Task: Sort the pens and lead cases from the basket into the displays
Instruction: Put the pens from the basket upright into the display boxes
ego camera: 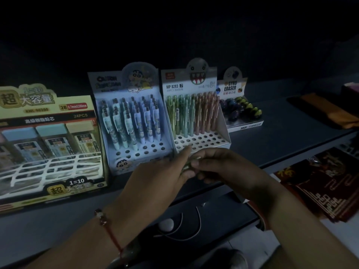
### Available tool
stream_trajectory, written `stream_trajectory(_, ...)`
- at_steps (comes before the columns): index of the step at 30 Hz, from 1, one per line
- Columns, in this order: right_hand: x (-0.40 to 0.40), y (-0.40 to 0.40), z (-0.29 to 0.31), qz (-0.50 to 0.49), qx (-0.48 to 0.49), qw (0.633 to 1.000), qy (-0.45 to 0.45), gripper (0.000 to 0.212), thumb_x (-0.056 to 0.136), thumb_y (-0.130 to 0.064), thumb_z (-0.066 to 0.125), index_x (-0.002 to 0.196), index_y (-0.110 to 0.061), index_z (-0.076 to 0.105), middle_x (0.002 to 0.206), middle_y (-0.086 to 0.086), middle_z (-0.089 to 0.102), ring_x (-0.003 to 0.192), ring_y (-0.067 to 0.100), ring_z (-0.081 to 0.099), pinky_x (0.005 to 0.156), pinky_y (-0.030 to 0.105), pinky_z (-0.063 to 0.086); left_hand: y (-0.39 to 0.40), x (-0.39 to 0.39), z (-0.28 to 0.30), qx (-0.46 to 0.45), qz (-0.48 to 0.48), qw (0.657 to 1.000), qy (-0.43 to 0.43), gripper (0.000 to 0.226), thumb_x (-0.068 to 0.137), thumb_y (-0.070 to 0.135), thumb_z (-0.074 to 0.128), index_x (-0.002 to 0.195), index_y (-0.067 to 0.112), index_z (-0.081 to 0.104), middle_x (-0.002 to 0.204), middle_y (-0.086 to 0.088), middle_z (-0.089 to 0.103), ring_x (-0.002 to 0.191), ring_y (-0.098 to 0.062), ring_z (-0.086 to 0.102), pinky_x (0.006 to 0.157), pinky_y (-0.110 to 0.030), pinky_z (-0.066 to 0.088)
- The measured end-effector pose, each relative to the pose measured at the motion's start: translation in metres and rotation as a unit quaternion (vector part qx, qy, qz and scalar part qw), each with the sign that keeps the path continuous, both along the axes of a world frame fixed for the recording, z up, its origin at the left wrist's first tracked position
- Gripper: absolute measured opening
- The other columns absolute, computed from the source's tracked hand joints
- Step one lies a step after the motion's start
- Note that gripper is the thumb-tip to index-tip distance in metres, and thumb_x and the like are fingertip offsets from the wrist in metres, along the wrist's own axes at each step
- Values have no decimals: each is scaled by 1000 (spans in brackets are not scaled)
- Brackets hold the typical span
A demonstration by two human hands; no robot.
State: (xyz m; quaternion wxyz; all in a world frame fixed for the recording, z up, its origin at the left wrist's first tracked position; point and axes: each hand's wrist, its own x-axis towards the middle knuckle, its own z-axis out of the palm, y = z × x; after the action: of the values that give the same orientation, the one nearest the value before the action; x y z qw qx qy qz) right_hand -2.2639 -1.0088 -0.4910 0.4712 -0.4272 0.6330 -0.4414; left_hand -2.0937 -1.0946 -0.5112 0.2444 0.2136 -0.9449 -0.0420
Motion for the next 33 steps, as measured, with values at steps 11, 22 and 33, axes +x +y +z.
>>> stream_trajectory(11,-12,4,18,-189,-36,966,-173,20,100,-19,46,97,-7,62,82,8,69,68,14,67,63,26,46,0,10,14,38,39,998,-19,62,96,59,30,153,39,15,53,8,39,42,-4,39,42,-18,24)
stream_trajectory(22,-20,4,19,-261,-58,937,-226,14,99,-20,52,97,-9,61,74,2,54,65,10,52,66,24,43,2,9,14,135,53,989,37,22,97,52,34,98,31,31,49,4,44,42,-10,45,43,-21,21)
stream_trajectory(33,-19,-17,13,-224,-130,924,-281,40,102,-21,49,137,-2,51,82,2,65,65,7,57,56,18,47,1,10,12,92,47,995,16,19,97,51,40,102,33,41,63,15,45,53,-3,45,48,-17,25)
